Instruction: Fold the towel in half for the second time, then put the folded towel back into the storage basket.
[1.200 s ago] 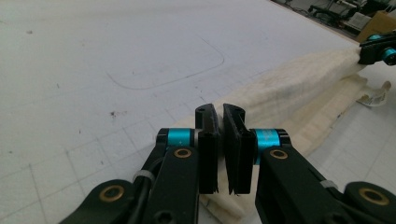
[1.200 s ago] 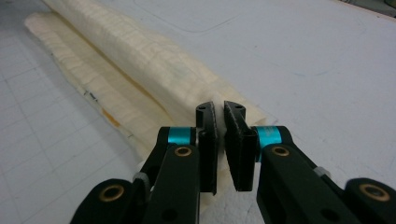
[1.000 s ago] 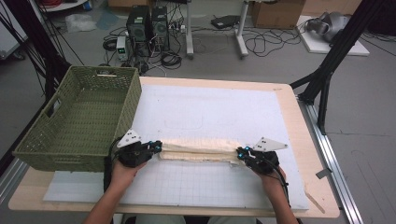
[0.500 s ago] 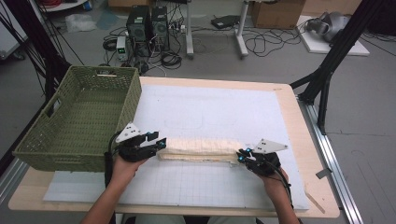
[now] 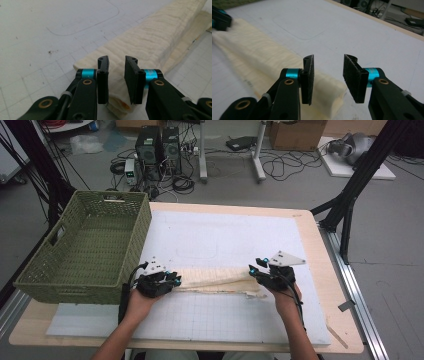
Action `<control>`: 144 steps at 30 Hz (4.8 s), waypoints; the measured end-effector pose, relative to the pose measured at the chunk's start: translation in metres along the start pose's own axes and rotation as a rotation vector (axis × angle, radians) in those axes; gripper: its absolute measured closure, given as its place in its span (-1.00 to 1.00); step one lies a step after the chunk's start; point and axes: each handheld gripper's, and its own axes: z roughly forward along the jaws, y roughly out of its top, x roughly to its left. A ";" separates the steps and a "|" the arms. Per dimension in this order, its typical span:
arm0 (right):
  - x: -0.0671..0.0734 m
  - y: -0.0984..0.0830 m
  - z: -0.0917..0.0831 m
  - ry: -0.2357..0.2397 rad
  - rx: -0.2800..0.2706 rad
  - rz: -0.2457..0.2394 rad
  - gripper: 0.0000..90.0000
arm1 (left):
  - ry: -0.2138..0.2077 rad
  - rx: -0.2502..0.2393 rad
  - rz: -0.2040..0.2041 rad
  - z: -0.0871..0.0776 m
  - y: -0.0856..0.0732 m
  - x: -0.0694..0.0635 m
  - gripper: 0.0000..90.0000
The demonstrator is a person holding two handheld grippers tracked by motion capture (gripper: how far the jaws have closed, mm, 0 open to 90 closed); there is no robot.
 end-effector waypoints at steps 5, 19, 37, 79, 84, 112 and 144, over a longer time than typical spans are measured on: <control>-0.002 0.000 0.026 0.046 0.111 0.017 0.45 | 0.003 0.016 -0.001 -0.001 -0.003 0.003 0.62; 0.023 -0.041 0.006 0.106 0.150 -0.075 0.50 | -0.007 -0.085 -0.035 -0.011 0.018 -0.007 0.39; 0.031 -0.021 0.010 0.087 0.133 -0.026 0.33 | 0.037 0.077 0.077 0.008 -0.002 -0.009 0.73; -0.016 -0.050 -0.070 -0.155 -0.033 0.126 -0.71 | 0.008 -0.286 -0.086 -0.036 0.013 0.014 -0.60; -0.018 -0.050 -0.074 -0.156 -0.034 0.135 -0.73 | 0.008 -0.284 -0.080 -0.035 0.012 0.015 -0.60; -0.019 -0.051 -0.069 -0.150 -0.016 0.136 -0.74 | 0.002 -0.280 -0.115 -0.034 0.011 0.014 -0.59; -0.014 -0.049 -0.053 -0.084 0.026 0.129 -0.74 | 0.094 0.051 -0.112 -0.004 -0.004 0.005 -0.09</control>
